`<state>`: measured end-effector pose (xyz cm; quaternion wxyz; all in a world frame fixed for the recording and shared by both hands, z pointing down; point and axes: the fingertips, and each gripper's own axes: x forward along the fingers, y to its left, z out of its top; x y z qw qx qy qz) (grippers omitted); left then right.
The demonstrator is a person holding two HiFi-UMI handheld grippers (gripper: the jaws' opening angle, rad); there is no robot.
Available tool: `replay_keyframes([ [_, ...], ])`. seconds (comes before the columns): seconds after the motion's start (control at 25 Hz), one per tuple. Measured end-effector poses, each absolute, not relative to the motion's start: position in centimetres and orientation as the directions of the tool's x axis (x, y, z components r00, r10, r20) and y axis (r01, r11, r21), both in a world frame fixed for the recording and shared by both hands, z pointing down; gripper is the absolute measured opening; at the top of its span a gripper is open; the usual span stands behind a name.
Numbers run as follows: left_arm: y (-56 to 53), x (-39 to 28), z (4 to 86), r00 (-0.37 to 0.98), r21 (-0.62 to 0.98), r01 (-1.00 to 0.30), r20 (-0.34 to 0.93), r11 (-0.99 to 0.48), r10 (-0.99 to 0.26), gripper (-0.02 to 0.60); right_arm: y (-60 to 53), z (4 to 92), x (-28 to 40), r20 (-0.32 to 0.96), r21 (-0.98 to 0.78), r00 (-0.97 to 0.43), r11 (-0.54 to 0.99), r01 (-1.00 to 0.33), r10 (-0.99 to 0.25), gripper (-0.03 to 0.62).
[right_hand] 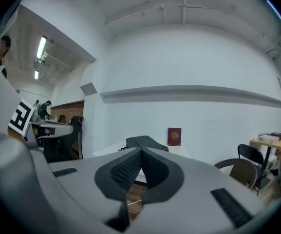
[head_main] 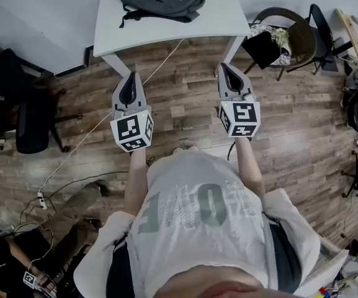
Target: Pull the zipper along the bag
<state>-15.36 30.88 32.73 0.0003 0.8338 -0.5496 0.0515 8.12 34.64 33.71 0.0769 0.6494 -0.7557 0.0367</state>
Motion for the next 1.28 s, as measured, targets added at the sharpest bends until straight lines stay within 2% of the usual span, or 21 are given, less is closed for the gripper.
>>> replay_keyframes([
  [0.16,32.1,-14.8,34.1,0.391,-0.044,-0.917,0.083,-0.396,-0.917,0.026,35.2,34.4,8.7,0.146,-0.018,-0.165,0.164,-0.986,-0.975,0.027],
  [0.6,28.8,-14.6,35.7,0.353,-0.072,-0.930,0.086,-0.359,-0.932,0.026,34.6,36.7,9.2,0.146,0.050,-0.205,0.214,-0.976,-0.968,0.028],
  [0.8,21.5,-13.7,35.9,0.366,-0.074,-0.926,0.060,-0.370,-0.929,0.026,28.2,37.1,10.6,0.133,0.026,-0.179,0.184,-0.983,-0.975,0.028],
  [1.04,10.4,-13.0,36.2,0.387,-0.034,-0.920,0.073,-0.390,-0.919,0.027,17.4,36.3,10.9,0.157,0.082,-0.164,0.178,-0.981,-0.974,0.028],
  [1.28,-0.9,-10.7,37.2,0.481,-0.015,-0.874,0.099,-0.485,-0.871,0.028,5.8,36.6,11.6,0.202,0.114,-0.131,0.156,-0.981,-0.971,0.028],
])
